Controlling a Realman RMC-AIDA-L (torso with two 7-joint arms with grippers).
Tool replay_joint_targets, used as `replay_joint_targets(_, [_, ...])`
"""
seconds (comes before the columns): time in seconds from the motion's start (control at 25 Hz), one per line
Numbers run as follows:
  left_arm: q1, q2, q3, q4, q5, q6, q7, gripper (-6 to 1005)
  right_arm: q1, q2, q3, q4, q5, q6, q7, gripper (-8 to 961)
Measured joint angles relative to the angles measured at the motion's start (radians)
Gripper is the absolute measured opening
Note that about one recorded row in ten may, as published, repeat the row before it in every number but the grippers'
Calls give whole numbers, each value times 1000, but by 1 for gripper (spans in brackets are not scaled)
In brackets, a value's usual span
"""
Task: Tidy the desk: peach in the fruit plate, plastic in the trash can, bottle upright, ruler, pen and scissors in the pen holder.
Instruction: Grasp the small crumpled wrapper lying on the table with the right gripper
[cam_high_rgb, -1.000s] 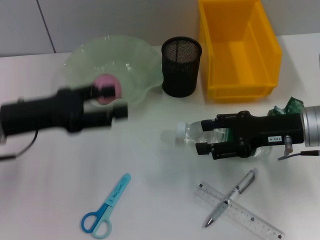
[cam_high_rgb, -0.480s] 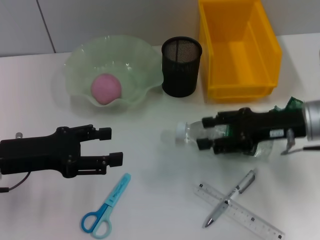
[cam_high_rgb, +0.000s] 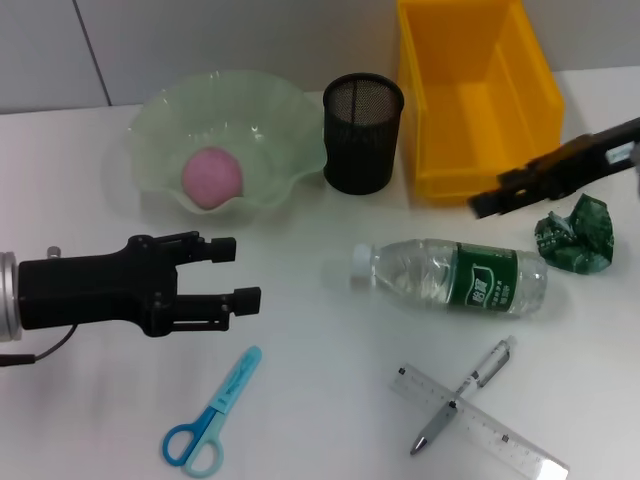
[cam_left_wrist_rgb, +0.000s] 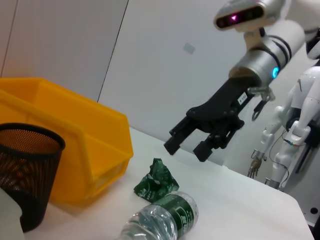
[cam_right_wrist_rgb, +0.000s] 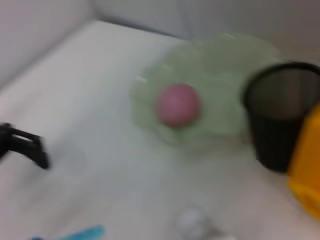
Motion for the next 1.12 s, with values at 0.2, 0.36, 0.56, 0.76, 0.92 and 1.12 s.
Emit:
replay_joint_targets(0.2, [-13,-4,0,0,1,-15,-3,847,101,-36,55,10,-245,-101,126,770])
replay_joint_targets(0.36, [-16,-5,0,0,1,-24,-8,847,143,-46,60,27,-406,-105,152,770])
replay_joint_targets(0.56, [-16,-5,-1,0,1,-33,-11,847,153,-54,66,32,-480,-56,152,771])
replay_joint_targets(0.76, [-18,-3,-1,0,1,-36,-13,848,151,-57,55,58,-526,10,118,770])
replay_joint_targets(0.92, [-18,-3,-1,0,1,-36,-14,848,147,-53,43,121,-549,82,89,764])
replay_joint_targets(1.12, [-15,0,-1,0,1,-36,-16,848,140,-39,27,194,-555,176,42,750])
